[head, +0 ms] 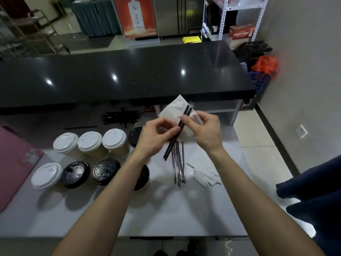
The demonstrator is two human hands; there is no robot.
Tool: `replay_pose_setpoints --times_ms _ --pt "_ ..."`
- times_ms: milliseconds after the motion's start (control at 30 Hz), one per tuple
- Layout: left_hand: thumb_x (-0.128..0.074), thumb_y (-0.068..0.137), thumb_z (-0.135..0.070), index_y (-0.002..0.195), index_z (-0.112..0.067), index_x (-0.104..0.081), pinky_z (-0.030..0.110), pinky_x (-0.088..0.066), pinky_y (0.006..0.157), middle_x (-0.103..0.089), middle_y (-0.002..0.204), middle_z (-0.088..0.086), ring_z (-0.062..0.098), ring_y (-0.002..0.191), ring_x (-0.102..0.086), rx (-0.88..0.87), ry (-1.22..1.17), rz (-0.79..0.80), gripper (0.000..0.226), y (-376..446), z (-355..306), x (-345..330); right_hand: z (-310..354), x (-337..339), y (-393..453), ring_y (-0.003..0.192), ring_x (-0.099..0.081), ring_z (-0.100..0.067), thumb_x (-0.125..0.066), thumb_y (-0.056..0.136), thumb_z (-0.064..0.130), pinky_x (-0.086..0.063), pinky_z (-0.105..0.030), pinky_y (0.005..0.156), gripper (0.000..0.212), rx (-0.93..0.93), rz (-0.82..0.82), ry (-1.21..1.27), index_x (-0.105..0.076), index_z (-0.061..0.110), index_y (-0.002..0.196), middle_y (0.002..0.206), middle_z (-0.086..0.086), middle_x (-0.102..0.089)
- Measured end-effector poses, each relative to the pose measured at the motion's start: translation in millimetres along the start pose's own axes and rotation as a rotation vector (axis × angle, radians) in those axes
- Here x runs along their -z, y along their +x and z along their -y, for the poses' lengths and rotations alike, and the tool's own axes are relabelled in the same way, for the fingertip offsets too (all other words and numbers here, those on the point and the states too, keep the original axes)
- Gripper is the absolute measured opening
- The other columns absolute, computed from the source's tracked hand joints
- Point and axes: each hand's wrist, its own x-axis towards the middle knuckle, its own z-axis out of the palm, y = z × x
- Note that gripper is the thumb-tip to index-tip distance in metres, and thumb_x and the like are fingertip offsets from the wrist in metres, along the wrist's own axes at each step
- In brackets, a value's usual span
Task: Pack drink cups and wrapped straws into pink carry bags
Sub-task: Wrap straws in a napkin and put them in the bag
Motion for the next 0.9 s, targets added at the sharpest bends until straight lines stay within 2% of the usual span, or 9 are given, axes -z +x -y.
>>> replay_pose_setpoints --times_ms 133,200,333,433,600,700,767,833,900 --pt "-0.075 0.103 -0.039 0.105 -0.028 -0.080 0.048 -0.066 0.088 -0.082 0.097 0.002 0.022 0.095 -0.079 -0.101 0.060 -0.066 0.013 -9.2 -8.4 80.4 39.7 -49.4 6.0 0.079 -0.074 -0.037 -0.083 0.094 0.042 -0.059 -0.058 0.069 0.033 0.128 0.073 -0.020 -0.079 0.011 0.086 0.081 -0.010 -0.076" --pt "-0.072 0.105 -0.037 0.106 -0.027 -0.080 0.044 -0.066 0.082 -0.081 0.096 0.002 0.022 0.092 -0.079 -0.115 0.066 -0.127 0.013 -20.0 -4.4 134.0 56.7 -85.9 9.1 0.083 -0.075 -0.037 -0.083 0.094 0.040 -0.060 -0.061 0.073 0.026 0.169 0.106 -0.019 -0.081 0.015 0.090 0.085 -0.006 -0.078" --pt "-0.071 0.107 -0.025 0.106 -0.020 -0.080 0.039 -0.067 0.074 -0.081 0.093 0.003 0.023 0.087 -0.079 -0.114 0.115 -0.246 0.010 -47.6 19.5 245.3 80.4 -181.6 2.8 0.083 -0.078 -0.018 -0.086 0.092 0.035 -0.064 -0.053 0.076 0.004 0.203 0.165 -0.019 -0.083 0.032 0.093 0.087 0.009 -0.081" --pt "-0.071 0.107 -0.022 0.104 -0.019 -0.079 0.038 -0.067 0.075 -0.081 0.090 0.003 0.024 0.086 -0.079 -0.107 0.171 -0.274 0.009 -68.7 41.7 325.4 88.8 -262.8 -13.0 0.082 -0.078 -0.014 -0.087 0.091 0.034 -0.064 -0.044 0.075 0.005 0.215 0.178 -0.028 -0.085 0.031 0.093 0.085 0.012 -0.081" --pt "-0.067 0.107 -0.011 0.105 -0.023 -0.078 0.034 -0.064 0.082 -0.080 0.093 -0.002 0.019 0.090 -0.077 -0.089 0.332 -0.202 0.017 -106.2 68.3 451.7 99.7 -379.3 -50.3 0.065 -0.060 0.001 -0.087 0.089 0.038 -0.048 -0.026 0.060 0.013 0.169 0.115 -0.115 -0.081 0.029 0.083 0.070 0.012 -0.072" --pt "-0.055 0.097 0.008 0.106 -0.032 -0.078 0.023 -0.056 0.089 -0.077 0.101 -0.014 0.006 0.098 -0.071 -0.142 0.601 -0.097 0.047 -124.3 70.9 515.2 104.7 -430.8 -74.1 0.056 -0.051 0.001 -0.086 0.090 0.037 -0.038 -0.017 0.054 0.025 0.151 0.102 -0.228 -0.074 0.026 0.071 0.058 0.018 -0.059" --pt "-0.055 0.085 0.015 0.104 -0.034 -0.080 0.030 -0.045 0.101 -0.071 0.111 -0.014 0.015 0.114 -0.064 -0.206 0.946 0.053 0.059 -127.9 71.1 549.4 104.6 -457.3 -87.0 0.053 -0.044 -0.003 -0.085 0.091 0.037 -0.033 -0.020 0.052 0.036 0.131 0.099 -0.309 -0.065 0.023 0.065 0.054 0.015 -0.051" --pt "-0.069 0.086 0.006 0.110 -0.041 -0.081 0.035 -0.028 0.114 -0.066 0.131 -0.015 0.020 0.134 -0.053 -0.345 1.307 0.190 0.054 -128.4 74.2 575.0 104.7 -477.5 -98.2 0.056 -0.039 -0.005 -0.084 0.091 0.038 -0.033 -0.030 0.054 0.041 0.089 0.101 -0.344 -0.063 0.015 0.066 0.056 0.003 -0.049" --pt "-0.071 0.097 -0.015 0.127 -0.049 -0.075 0.037 -0.005 0.125 -0.048 0.163 -0.011 0.021 0.160 -0.030 -0.423 1.482 0.313 0.046 -128.0 83.0 590.4 107.3 -491.6 -106.5 0.060 -0.040 -0.011 -0.083 0.091 0.040 -0.037 -0.038 0.056 0.042 0.052 0.107 -0.355 -0.064 0.008 0.070 0.066 -0.014 -0.055"
